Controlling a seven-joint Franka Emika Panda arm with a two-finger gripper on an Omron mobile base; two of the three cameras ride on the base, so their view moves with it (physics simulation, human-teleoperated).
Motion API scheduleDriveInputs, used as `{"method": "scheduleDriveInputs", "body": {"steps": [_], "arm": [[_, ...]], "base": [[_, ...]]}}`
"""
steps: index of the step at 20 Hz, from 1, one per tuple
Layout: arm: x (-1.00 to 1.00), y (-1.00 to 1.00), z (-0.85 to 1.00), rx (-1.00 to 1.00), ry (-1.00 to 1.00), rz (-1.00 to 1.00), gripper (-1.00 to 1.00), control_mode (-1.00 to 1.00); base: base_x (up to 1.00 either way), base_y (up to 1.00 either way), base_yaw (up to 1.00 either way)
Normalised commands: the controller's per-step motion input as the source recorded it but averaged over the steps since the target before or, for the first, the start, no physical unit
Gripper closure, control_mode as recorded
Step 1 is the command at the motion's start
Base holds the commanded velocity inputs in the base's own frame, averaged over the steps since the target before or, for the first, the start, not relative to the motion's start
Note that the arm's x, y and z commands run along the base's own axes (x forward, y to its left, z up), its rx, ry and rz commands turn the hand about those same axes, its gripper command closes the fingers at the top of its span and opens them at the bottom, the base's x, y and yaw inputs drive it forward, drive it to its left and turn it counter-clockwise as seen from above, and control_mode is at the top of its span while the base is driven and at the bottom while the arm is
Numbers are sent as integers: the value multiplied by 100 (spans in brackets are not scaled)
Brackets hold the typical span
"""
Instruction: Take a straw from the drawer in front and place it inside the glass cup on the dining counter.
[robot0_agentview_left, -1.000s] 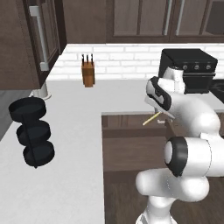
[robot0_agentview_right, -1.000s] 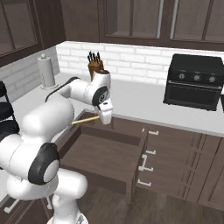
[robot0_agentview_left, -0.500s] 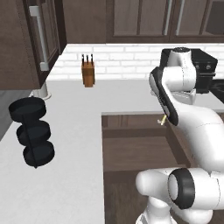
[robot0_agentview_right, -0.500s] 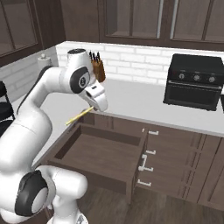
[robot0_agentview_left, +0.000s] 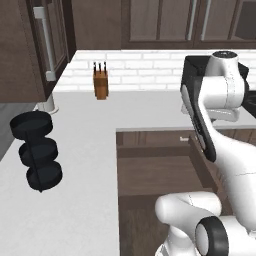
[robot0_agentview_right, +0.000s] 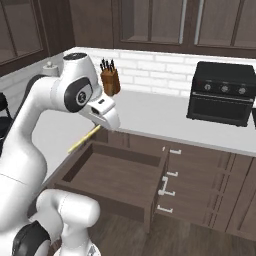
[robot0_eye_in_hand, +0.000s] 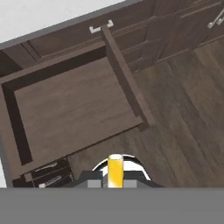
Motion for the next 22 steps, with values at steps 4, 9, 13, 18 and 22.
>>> {"method": "scheduleDriveInputs", "body": {"steps": [4,9,13,18,22], "arm": [[-52,-7,0,0,-2,4,100,100],[0,0,0,0,0,0,100,100],[0,0,0,0,0,0,100,100],[0,0,0,0,0,0,100,100],[0,0,0,0,0,0,100,100]], "base": [[-25,-5,0],[-100,-31,-1],[-97,-72,-26],[-13,-69,-69],[0,-36,-87]]}}
